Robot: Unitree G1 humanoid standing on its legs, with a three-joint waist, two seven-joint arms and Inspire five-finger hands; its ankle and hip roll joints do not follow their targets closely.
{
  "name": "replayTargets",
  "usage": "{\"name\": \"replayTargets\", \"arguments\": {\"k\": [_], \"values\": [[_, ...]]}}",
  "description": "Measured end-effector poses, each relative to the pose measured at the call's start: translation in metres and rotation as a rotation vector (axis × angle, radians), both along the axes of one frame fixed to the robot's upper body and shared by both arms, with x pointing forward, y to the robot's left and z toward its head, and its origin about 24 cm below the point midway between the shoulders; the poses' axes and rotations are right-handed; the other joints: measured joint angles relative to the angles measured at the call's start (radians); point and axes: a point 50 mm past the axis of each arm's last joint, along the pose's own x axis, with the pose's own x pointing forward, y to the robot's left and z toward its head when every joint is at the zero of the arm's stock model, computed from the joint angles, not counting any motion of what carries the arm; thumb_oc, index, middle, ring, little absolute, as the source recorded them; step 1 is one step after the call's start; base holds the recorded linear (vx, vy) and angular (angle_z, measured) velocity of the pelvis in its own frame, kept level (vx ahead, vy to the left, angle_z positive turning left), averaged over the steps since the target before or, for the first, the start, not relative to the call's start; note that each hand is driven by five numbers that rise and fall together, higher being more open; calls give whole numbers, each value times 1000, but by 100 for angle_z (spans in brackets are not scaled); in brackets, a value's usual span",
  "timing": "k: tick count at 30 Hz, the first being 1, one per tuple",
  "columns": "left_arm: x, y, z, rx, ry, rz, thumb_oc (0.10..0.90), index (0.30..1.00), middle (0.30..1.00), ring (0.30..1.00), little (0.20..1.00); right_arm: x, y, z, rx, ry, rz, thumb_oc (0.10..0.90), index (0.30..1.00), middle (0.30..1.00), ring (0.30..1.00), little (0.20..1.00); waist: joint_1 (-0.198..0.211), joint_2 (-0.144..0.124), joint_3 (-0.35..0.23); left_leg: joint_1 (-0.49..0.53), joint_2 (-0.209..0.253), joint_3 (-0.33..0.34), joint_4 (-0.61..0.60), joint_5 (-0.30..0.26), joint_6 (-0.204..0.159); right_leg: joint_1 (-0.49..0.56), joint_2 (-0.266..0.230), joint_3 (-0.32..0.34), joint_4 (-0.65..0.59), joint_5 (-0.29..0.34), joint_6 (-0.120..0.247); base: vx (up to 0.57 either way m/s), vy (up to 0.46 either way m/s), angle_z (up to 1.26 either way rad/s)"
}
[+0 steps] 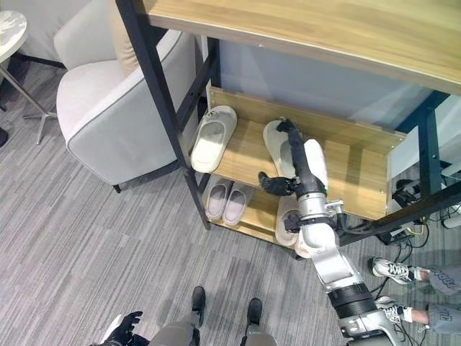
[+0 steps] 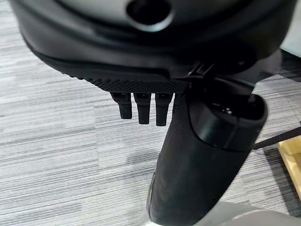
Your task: Arrange the slippers neatly on the shoe rack.
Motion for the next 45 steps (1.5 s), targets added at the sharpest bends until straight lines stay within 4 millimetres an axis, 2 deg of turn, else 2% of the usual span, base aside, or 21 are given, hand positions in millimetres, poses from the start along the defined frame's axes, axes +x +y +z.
{"name": "replayTargets", "arguments": {"k": [1, 4, 6, 11, 19, 22, 33, 45], "values": [[0, 0, 0, 3, -2, 1, 800, 900, 900, 900, 900, -9, -15, -11, -11, 28, -66, 800, 900, 900, 900, 900, -1, -3, -2, 2, 0, 0, 0, 1, 2, 2, 0, 0, 0, 0, 0, 15, -32, -1], [-1, 0, 0, 5, 1, 1, 800, 900, 900, 900, 900, -15, -28, -25, 13, 79, -131, 800, 900, 900, 900, 900, -14, -3, -2, 1, 1, 2, 0, 2, 1, 0, 1, 4, 0, 1, -1, 15, -31, -3], [-1, 0, 0, 8, 0, 1, 800, 900, 900, 900, 900, -15, -33, -33, 16, 110, -155, 800, 900, 900, 900, 900, -26, -3, -2, 1, 2, 3, 0, 2, 0, 0, 2, 5, 0, 1, -1, 10, -16, -2], [-3, 1, 0, 9, 2, 3, 800, 900, 900, 900, 900, -13, -46, -48, 65, 166, -218, 800, 900, 900, 900, 900, -22, -1, -3, 1, 2, 4, 0, 0, -4, -1, 1, 5, 0, 1, -1, 0, 0, 0], [-12, -1, -3, 10, 34, -16, 800, 900, 900, 900, 900, -5, -54, -51, 179, 186, -252, 800, 900, 900, 900, 900, -9, 22, -17, -5, 1, -1, 0, 0, -4, -4, 1, 1, 0, 1, -1, 3, -3, 1], [-11, -3, -3, 7, 30, -36, 800, 900, 900, 900, 900, 7, -63, -48, 252, 197, -287, 800, 900, 900, 900, 900, 4, 35, -24, -22, 1, -3, 0, 2, -7, -21, 1, -1, 0, 1, -1, 1, -2, 1], [-10, -7, -4, -3, 26, -64, 800, 900, 900, 900, 900, 27, -55, -37, 309, 229, -203, 800, 900, 900, 900, 900, 9, 35, -24, -38, 1, -6, 0, 10, 2, -36, 3, -3, -1, 2, -3, 0, 0, 0], [-7, -7, -3, -3, 19, -64, 800, 900, 900, 900, 900, 34, -37, -33, 296, 263, -82, 800, 900, 900, 900, 900, 7, 30, -20, -41, 1, -7, 0, 10, 1, -38, 3, -5, -1, 0, 0, 0, 0, 0]]}}
